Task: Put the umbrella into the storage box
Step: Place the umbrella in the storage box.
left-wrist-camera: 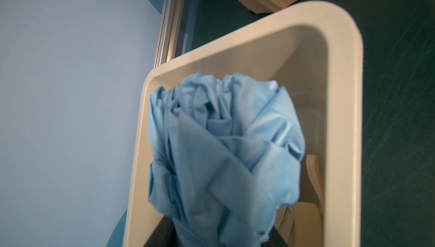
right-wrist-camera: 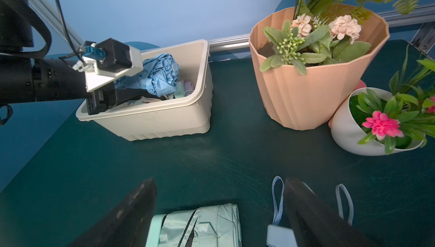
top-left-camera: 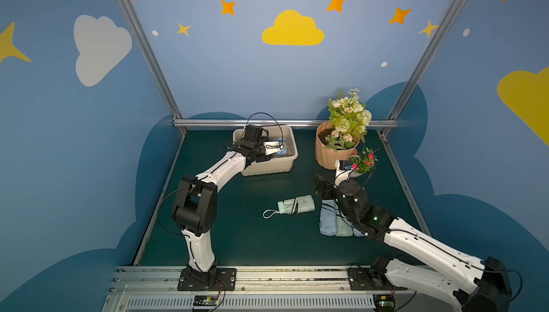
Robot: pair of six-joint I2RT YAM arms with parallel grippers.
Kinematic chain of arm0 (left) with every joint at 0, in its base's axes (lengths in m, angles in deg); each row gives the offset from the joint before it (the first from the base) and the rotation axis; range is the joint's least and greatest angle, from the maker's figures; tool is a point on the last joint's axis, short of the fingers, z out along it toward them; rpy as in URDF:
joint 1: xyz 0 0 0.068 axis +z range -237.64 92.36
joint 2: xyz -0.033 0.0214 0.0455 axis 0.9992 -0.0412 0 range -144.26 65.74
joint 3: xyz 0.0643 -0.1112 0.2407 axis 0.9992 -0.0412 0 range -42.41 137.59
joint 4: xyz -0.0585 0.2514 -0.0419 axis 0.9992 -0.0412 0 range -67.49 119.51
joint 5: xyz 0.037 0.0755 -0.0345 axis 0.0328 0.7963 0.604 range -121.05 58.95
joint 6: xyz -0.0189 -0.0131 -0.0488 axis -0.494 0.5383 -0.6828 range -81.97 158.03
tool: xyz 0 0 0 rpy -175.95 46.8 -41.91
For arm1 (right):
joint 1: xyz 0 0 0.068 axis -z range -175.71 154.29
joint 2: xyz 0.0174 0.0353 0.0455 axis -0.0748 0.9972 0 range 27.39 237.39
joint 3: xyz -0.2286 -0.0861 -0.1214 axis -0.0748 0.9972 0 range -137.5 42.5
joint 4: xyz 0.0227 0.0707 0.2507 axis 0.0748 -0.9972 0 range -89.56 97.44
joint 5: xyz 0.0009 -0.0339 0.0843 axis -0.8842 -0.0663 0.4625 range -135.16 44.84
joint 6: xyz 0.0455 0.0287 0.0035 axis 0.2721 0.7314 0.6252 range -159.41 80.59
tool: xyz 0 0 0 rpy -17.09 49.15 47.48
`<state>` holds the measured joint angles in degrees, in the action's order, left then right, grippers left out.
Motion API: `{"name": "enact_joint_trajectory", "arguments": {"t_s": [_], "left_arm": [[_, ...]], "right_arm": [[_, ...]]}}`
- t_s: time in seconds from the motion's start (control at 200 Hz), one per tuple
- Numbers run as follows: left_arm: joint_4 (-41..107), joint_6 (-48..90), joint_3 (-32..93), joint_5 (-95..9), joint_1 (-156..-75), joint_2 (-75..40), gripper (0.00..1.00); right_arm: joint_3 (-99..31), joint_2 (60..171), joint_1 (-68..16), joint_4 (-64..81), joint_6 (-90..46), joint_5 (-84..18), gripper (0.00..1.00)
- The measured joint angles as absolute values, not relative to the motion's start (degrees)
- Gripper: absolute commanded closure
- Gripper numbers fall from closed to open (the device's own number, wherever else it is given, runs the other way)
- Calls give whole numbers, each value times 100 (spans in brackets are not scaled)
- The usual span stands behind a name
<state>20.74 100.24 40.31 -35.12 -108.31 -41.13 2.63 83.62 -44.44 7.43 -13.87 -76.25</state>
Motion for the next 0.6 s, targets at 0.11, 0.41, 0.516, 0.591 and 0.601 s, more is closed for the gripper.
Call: {"name": "enact_joint_trajectory", "arguments": {"t_s": [0.11, 0.41, 0.516, 0.591, 0.601], "left_arm": [[2163, 9970, 4029, -3467, -10855, -4168, 41], [2587, 9799, 4031, -3410, -10859, -4111, 9], [2445, 9786, 4031, -3442, -10861, -3954, 8], [2284, 9779, 4031, -3539, -10835, -3726, 8], [2251, 9777, 4031, -3550, -10828, -3689, 8]], "right_arm": [[263, 8368, -4444, 758, -1400, -7625, 11], [263, 8410, -4442, 762, -1428, -7618, 11], [260, 8410, -4442, 762, -1435, -7616, 11], [260, 8410, -4442, 762, -1435, -7614, 11], [260, 8410, -4442, 762, -1435, -7614, 11]]}}
